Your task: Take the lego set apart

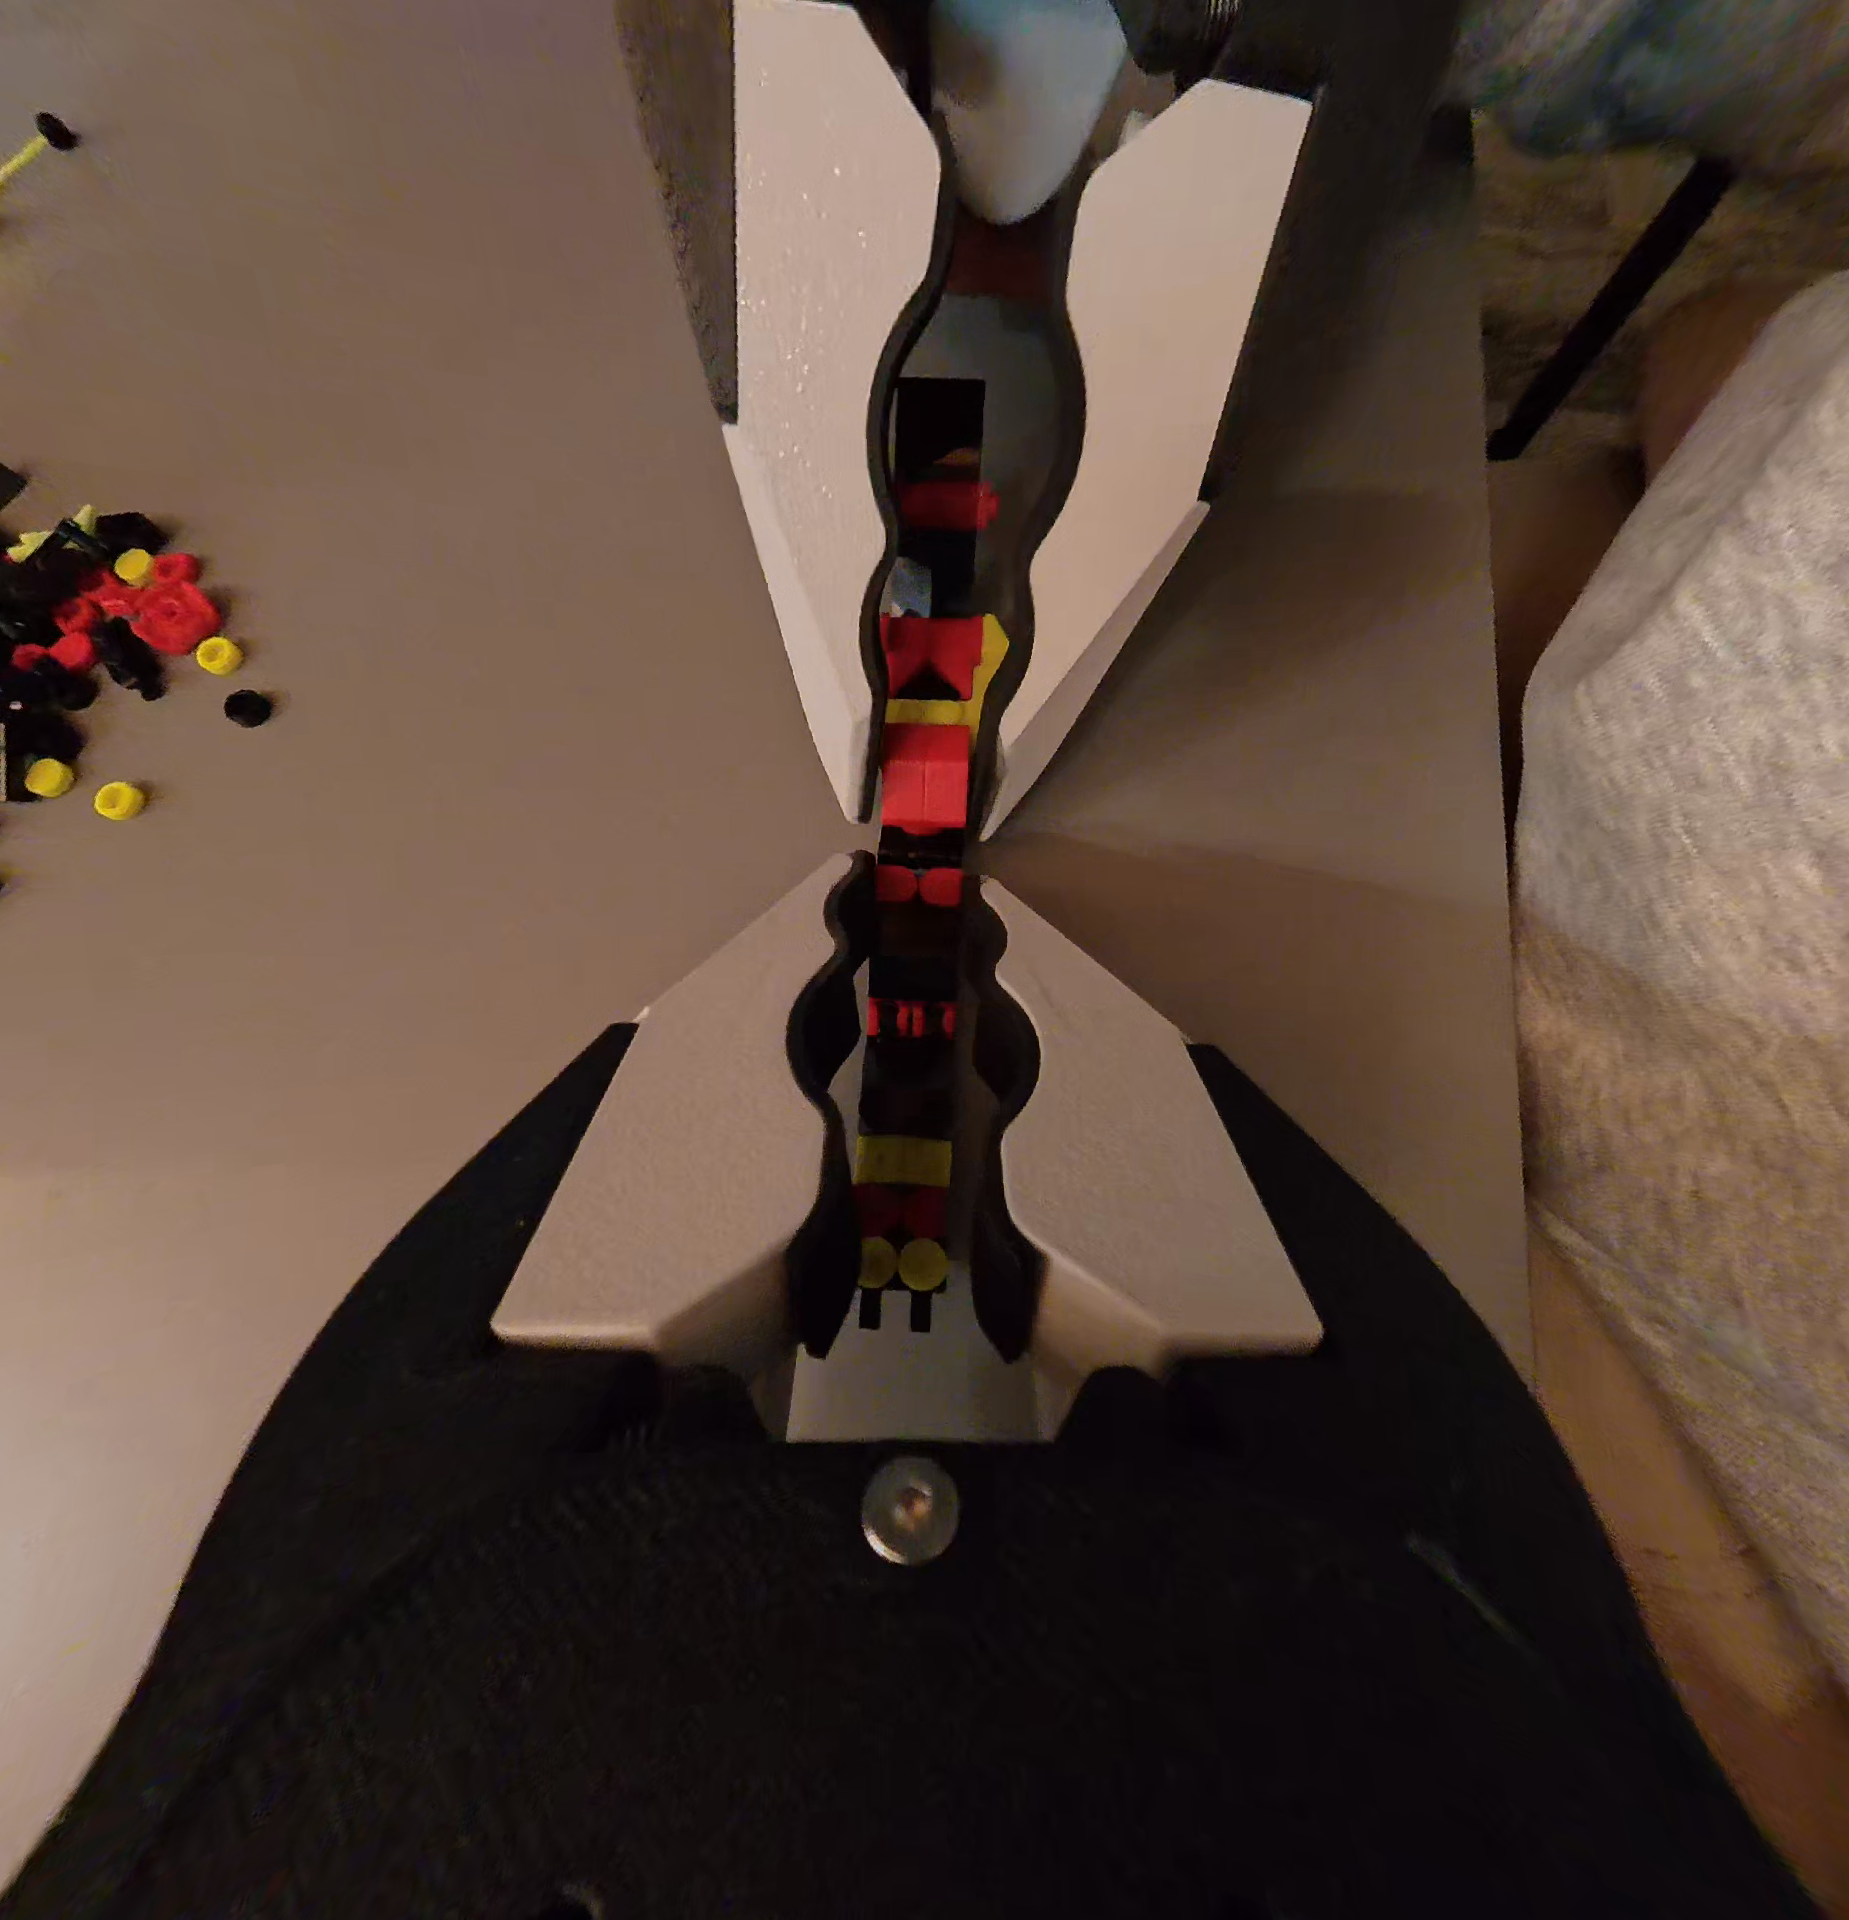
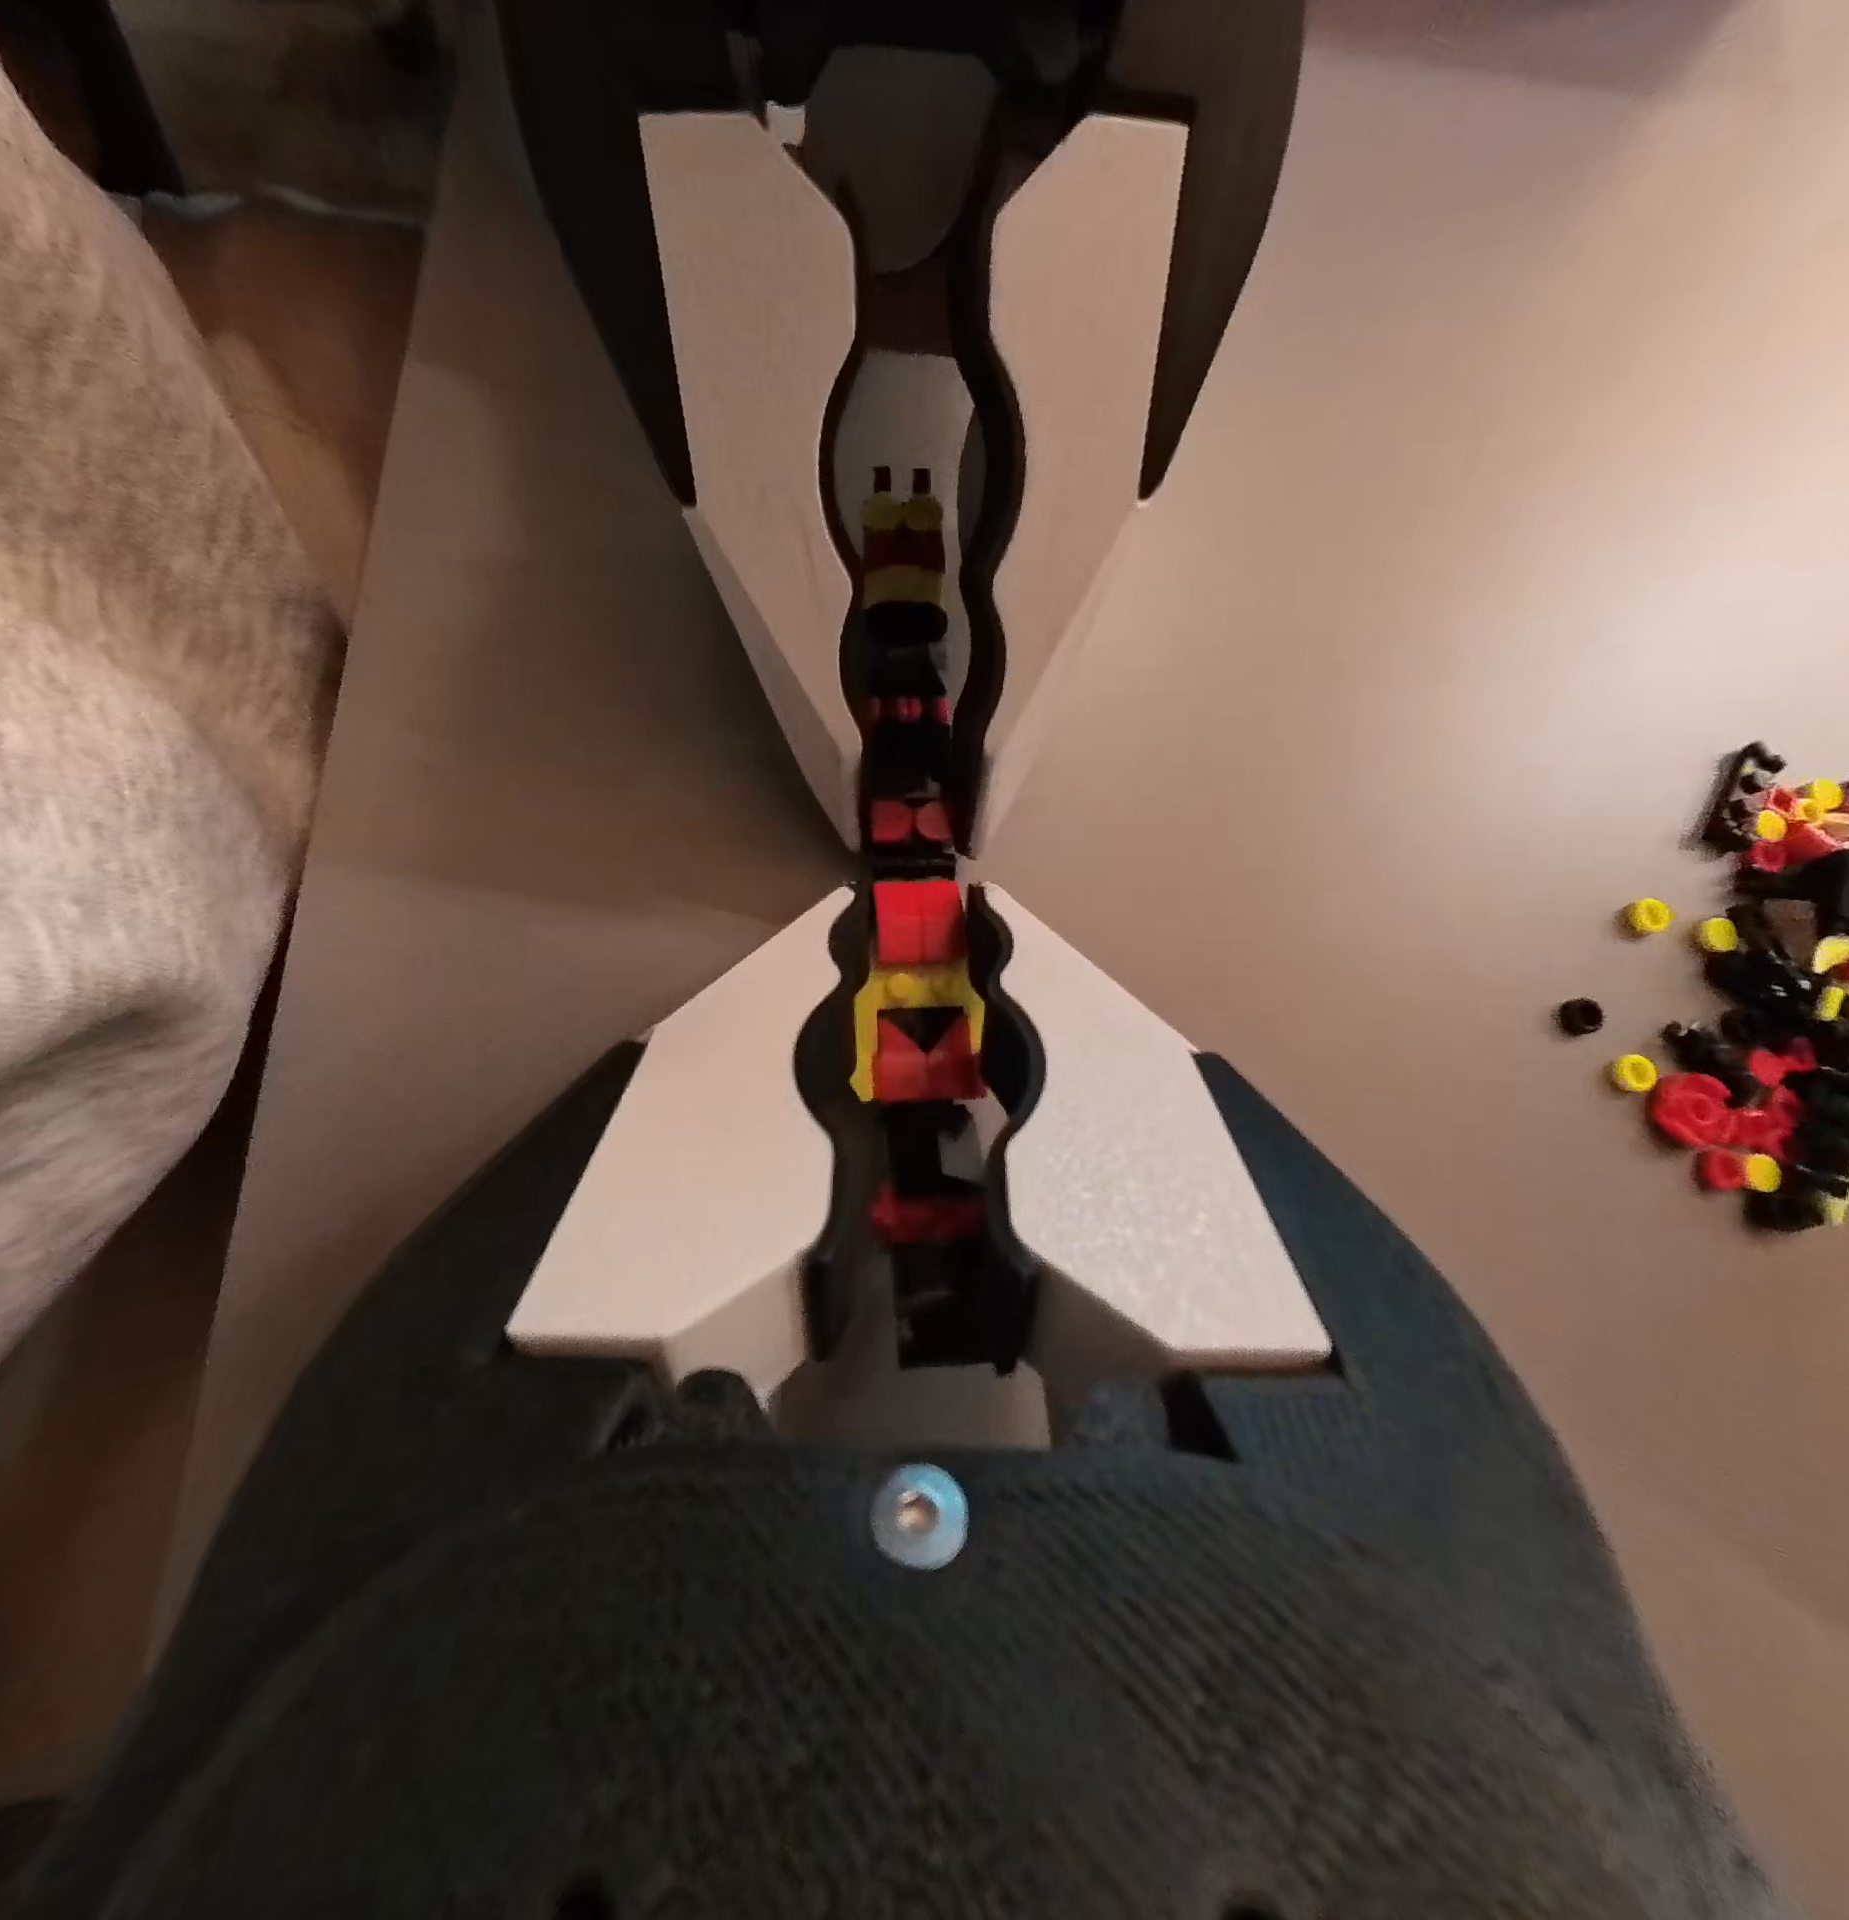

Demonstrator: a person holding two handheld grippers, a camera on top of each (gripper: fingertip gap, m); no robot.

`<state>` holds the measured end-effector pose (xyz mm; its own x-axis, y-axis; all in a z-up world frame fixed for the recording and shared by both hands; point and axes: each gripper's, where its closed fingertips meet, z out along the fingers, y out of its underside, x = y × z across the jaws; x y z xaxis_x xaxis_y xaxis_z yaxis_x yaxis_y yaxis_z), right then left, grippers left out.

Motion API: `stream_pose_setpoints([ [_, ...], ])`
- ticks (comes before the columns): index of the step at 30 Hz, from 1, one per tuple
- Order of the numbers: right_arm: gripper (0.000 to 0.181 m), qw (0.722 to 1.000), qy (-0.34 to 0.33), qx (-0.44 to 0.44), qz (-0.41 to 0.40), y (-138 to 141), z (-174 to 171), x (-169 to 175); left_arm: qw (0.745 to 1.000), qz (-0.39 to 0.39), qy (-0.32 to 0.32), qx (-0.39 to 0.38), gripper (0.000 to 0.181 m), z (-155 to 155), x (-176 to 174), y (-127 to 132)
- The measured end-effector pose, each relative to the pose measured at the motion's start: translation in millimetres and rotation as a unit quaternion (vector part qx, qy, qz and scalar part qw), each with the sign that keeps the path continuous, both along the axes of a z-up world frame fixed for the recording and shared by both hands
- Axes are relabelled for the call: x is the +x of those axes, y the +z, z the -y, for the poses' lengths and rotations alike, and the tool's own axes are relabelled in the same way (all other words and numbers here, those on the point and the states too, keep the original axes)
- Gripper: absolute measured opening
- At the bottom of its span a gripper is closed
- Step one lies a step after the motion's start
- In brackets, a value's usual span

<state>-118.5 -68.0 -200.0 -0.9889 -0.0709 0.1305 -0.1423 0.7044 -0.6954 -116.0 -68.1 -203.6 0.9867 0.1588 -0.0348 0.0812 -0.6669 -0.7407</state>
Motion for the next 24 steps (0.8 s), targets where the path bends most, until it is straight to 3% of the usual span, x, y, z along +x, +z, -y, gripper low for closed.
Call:
stream_pose_setpoints([
  [15, 0.013, 0.990, -0.053, -0.092, 0.094, 13.7, 7.1, -3.2, 0.999, -0.037, 0.001, -0.011, 0.019, -2.1, -2.1, -1.9],
  [17, 0.014, 0.960, -0.058, -0.220, 0.164, 62.7, 16.3, -5.0, 0.999, -0.052, -0.013, -0.012, 0.018, -8.0, 2.8, -2.1],
  [18, 0.014, 0.960, -0.071, -0.225, 0.151, 73.7, 13.3, -13.8, 0.998, -0.057, -0.017, -0.013, 0.018, -11.7, 5.1, -2.0],
  [20, 0.014, 0.978, -0.097, -0.176, 0.061, 73.2, -1.1, -30.9, 0.999, -0.051, -0.011, -0.012, 0.018, -12.3, 5.1, -1.9],
  [24, 0.013, 0.949, -0.116, -0.268, 0.120, 98.4, -15.6, -37.2, 0.999, -0.032, -0.008, -0.009, 0.018, -12.5, 4.4, -1.6],
])
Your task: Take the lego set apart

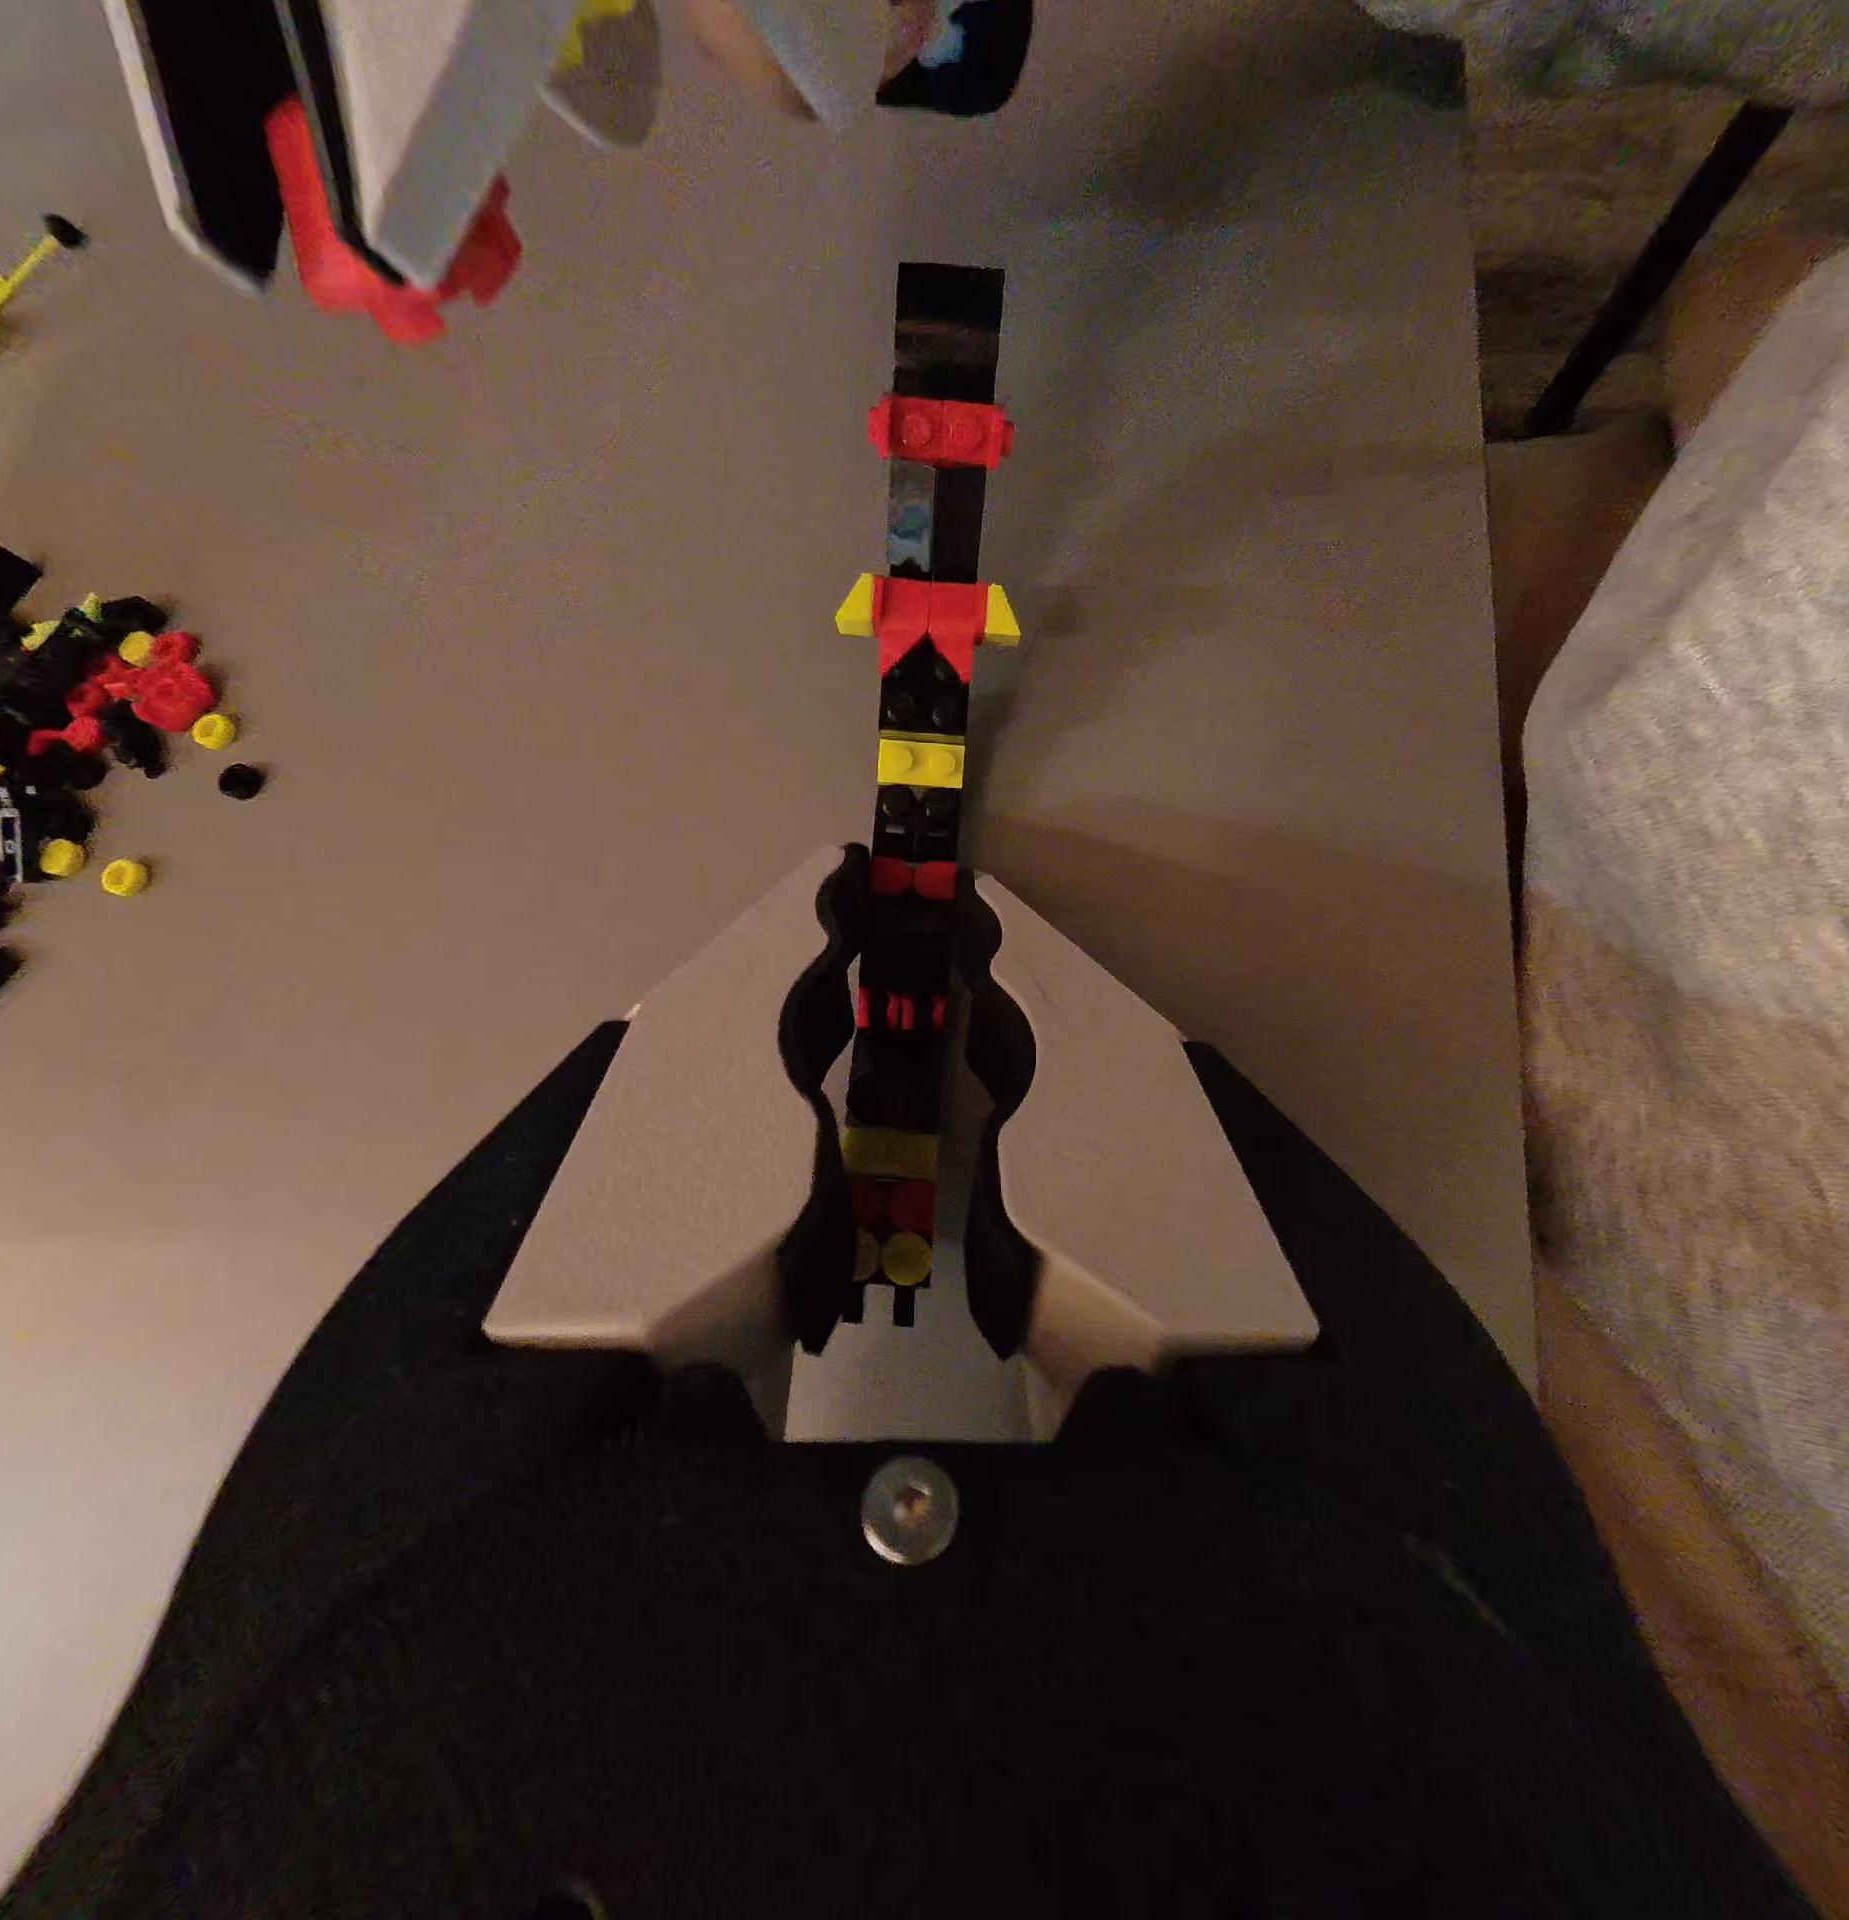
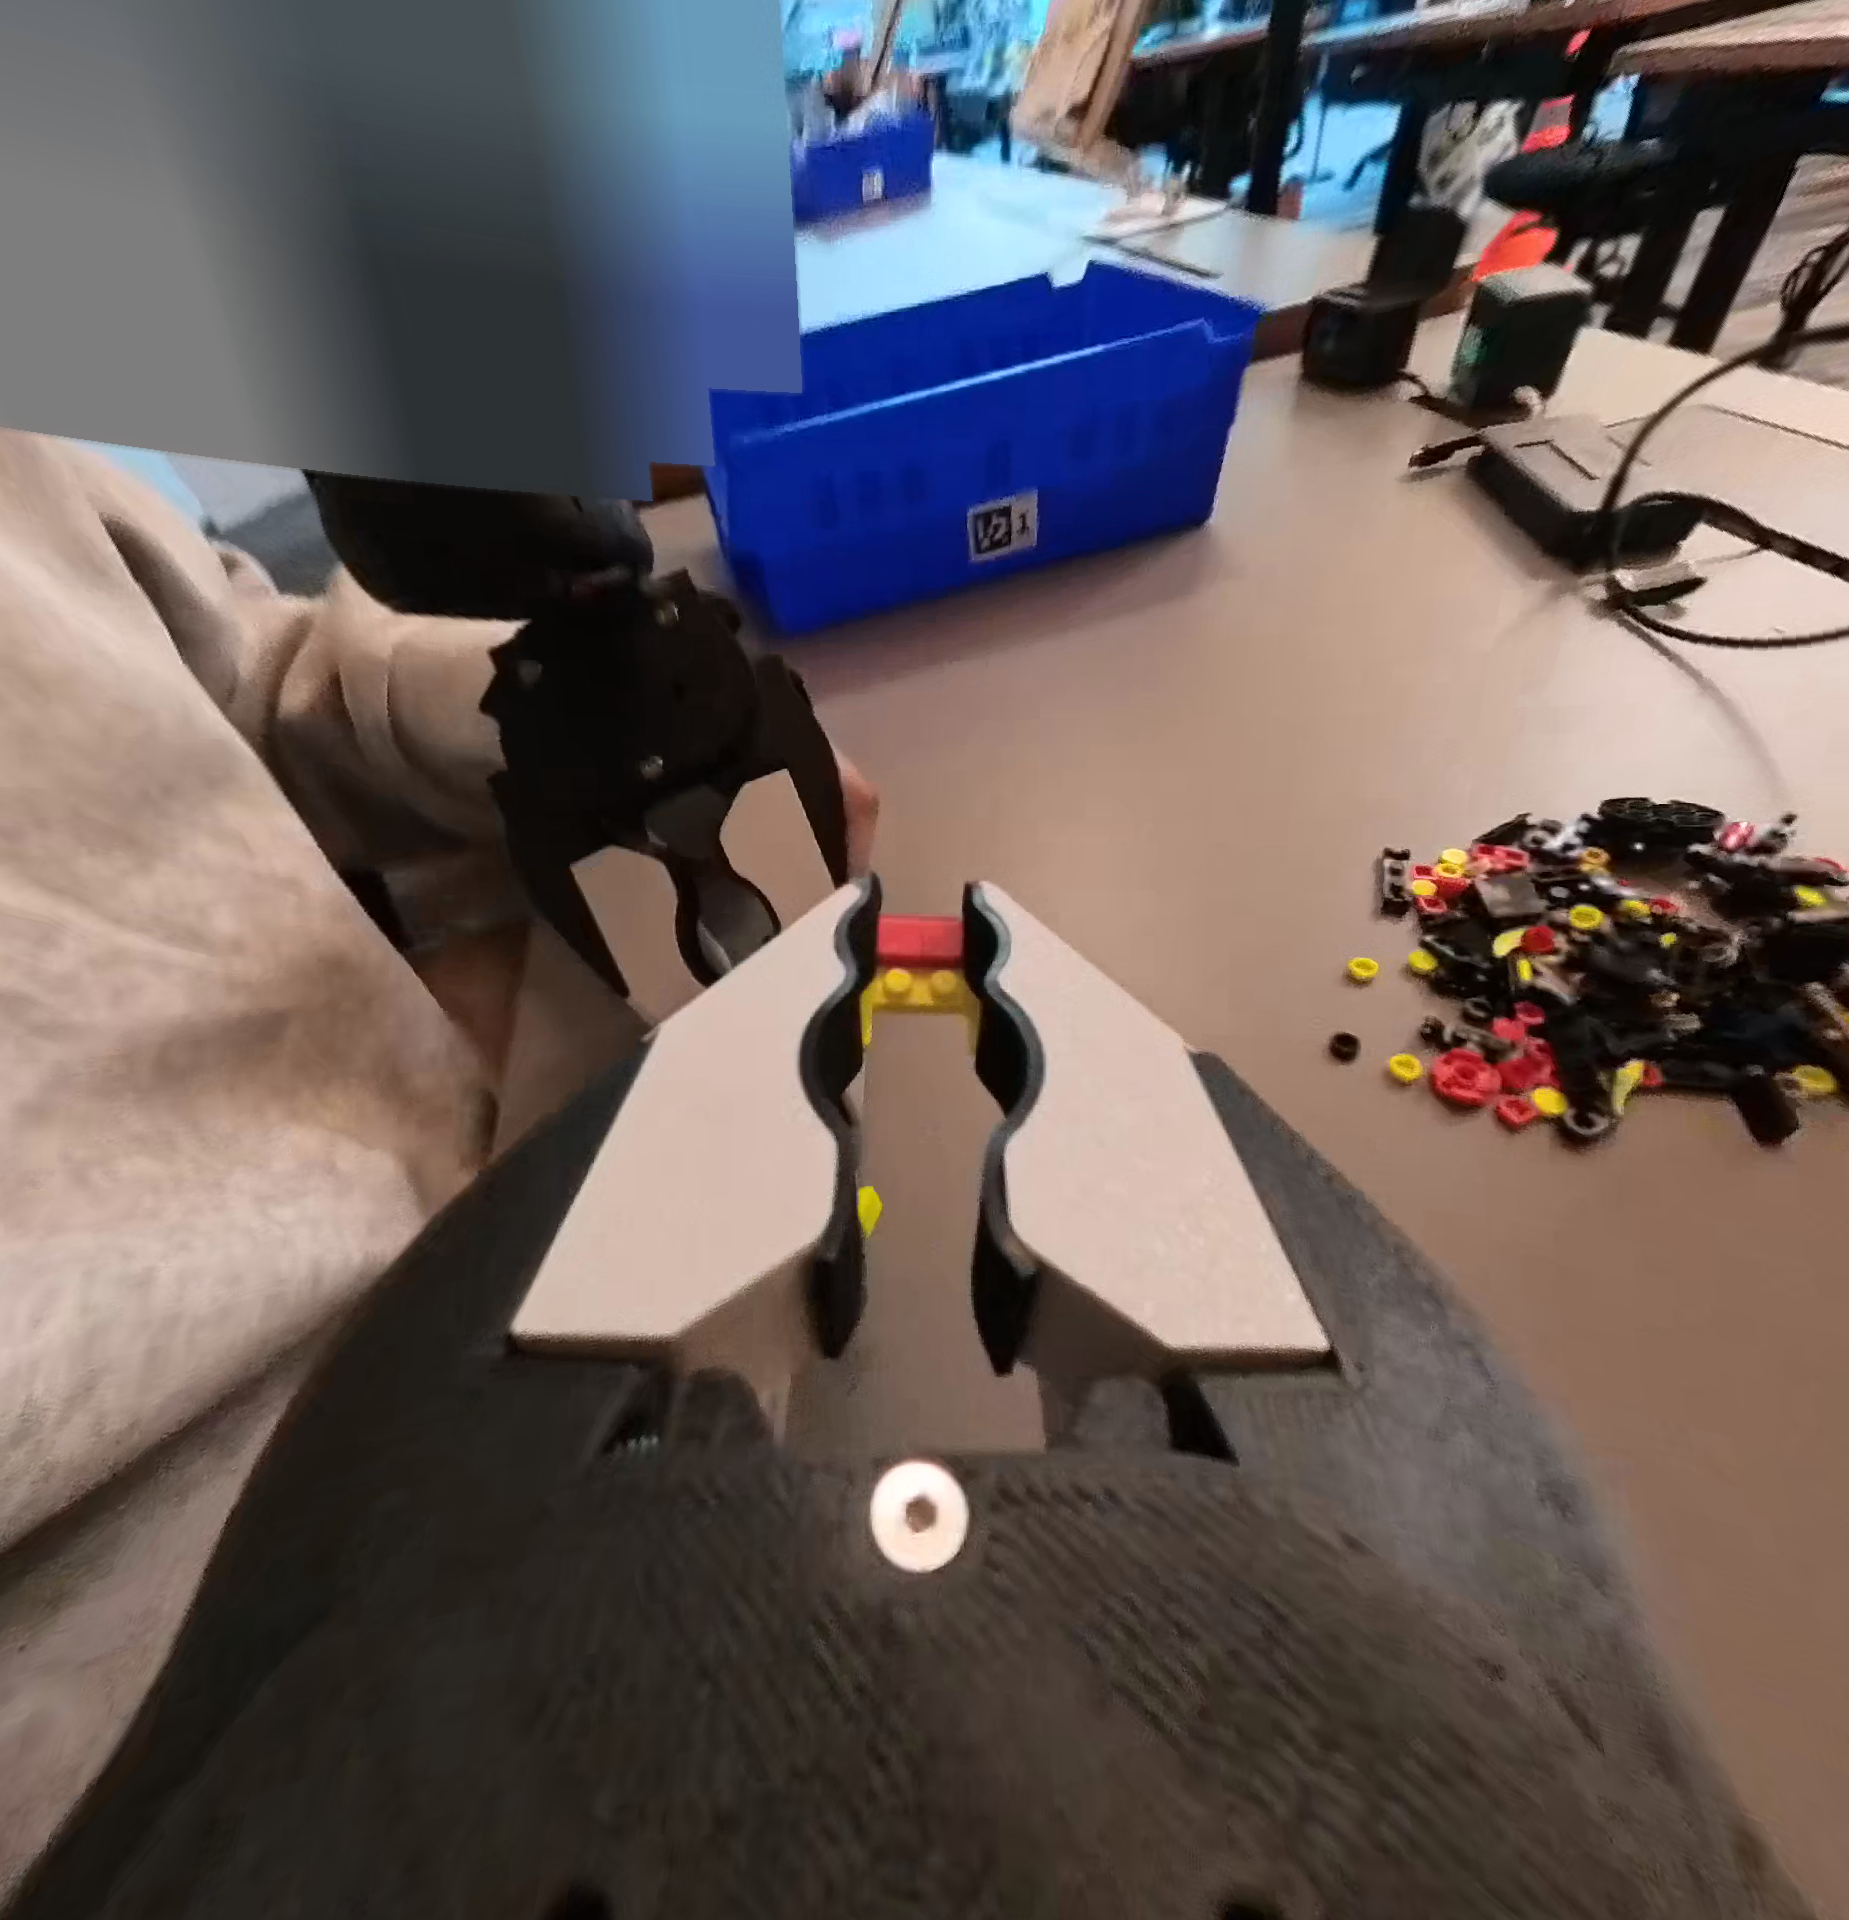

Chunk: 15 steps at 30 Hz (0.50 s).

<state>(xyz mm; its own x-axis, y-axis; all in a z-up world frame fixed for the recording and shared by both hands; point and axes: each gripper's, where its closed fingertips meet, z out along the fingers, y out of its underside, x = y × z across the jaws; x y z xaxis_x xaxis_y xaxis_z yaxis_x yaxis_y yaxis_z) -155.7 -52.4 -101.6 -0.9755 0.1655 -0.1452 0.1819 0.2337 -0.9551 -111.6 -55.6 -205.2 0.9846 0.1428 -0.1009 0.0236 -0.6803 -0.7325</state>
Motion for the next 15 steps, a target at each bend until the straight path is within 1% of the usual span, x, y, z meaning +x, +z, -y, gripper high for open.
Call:
stream_pose_setpoints([
  [5, 0.014, 0.996, -0.040, -0.052, 0.053, -5.9, -12.9, -20.6, 1.000, 0.000, 0.030, 0.003, 0.016, 2.3, -9.3, 1.2],
  [7, 0.014, 0.988, -0.068, -0.079, 0.114, -7.0, -18.1, -34.7, 0.999, -0.005, 0.036, 0.003, 0.017, 4.5, -12.5, 1.2],
  [8, 0.014, 0.979, -0.086, -0.099, 0.156, -7.6, -22.0, -43.3, 0.999, -0.012, 0.042, 0.001, 0.017, 6.7, -15.7, 1.2],
  [9, 0.014, 0.965, -0.105, -0.124, 0.205, -8.4, -26.6, -51.6, 0.999, -0.020, 0.051, 0.000, 0.018, 9.5, -20.1, 1.3],
  [10, 0.014, 0.945, -0.120, -0.154, 0.262, -9.4, -31.6, -59.2, 0.998, -0.027, 0.062, -0.002, 0.018, 13.0, -25.1, 1.3],
  [12, 0.013, 0.895, -0.126, -0.235, 0.358, -4.5, -41.6, -69.7, 0.995, -0.041, 0.094, -0.008, 0.018, 22.6, -38.5, 0.9],
  [14, 0.013, 0.849, -0.127, -0.295, 0.419, -3.2, -50.7, -77.5, 0.991, -0.047, 0.127, -0.011, 0.018, 33.7, -52.0, 0.7],
  [15, 0.013, 0.834, -0.124, -0.314, 0.436, -2.8, -53.6, -79.4, 0.988, -0.045, 0.144, -0.011, 0.018, 39.1, -58.5, 0.7],
])
